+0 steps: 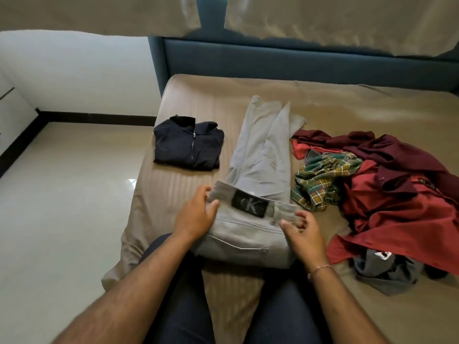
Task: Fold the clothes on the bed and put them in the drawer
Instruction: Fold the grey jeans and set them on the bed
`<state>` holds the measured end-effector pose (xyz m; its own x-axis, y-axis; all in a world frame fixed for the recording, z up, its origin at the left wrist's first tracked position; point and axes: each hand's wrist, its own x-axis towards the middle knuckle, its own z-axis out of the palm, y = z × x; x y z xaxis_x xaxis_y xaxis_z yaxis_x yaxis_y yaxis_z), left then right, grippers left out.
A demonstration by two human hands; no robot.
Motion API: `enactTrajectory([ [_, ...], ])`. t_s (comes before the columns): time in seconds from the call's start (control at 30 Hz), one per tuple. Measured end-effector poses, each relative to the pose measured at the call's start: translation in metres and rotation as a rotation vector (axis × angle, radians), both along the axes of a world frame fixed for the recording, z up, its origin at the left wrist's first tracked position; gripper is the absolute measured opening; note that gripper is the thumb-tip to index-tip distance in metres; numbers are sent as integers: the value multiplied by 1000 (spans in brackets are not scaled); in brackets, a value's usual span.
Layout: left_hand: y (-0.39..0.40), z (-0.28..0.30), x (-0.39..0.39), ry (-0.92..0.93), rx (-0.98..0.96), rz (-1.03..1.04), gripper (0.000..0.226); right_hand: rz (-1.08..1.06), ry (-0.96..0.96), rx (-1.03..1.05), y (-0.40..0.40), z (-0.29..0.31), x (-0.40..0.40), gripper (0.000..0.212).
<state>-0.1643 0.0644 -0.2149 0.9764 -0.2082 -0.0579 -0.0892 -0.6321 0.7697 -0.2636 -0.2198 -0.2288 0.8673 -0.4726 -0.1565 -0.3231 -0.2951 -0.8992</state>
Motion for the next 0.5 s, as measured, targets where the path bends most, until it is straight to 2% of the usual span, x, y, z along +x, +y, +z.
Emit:
enactTrajectory([
  [0.07,-3,-21,-1,105,136,21,53,-91,121,-164,11,-9,-2,60],
  [0.17,-4,-38,-9,78,186,-36,56,-11,61,-415,37,-17,-18,70],
  [0.23,-8,-35,5,0,145,-8,52,3,-10,-437,47,-21,-19,69],
  [0.33,-32,-20,51,-60,16,31,44,-84,-58,-264,37,-19,17,58],
  [0.43,-78,-9,112,170,-189,32,33,-158,-83,-45,9,-13,88,49],
  [0.5,-106,-13,142,280,-237,2,30,-213,-66,85,-12,-13,139,45],
])
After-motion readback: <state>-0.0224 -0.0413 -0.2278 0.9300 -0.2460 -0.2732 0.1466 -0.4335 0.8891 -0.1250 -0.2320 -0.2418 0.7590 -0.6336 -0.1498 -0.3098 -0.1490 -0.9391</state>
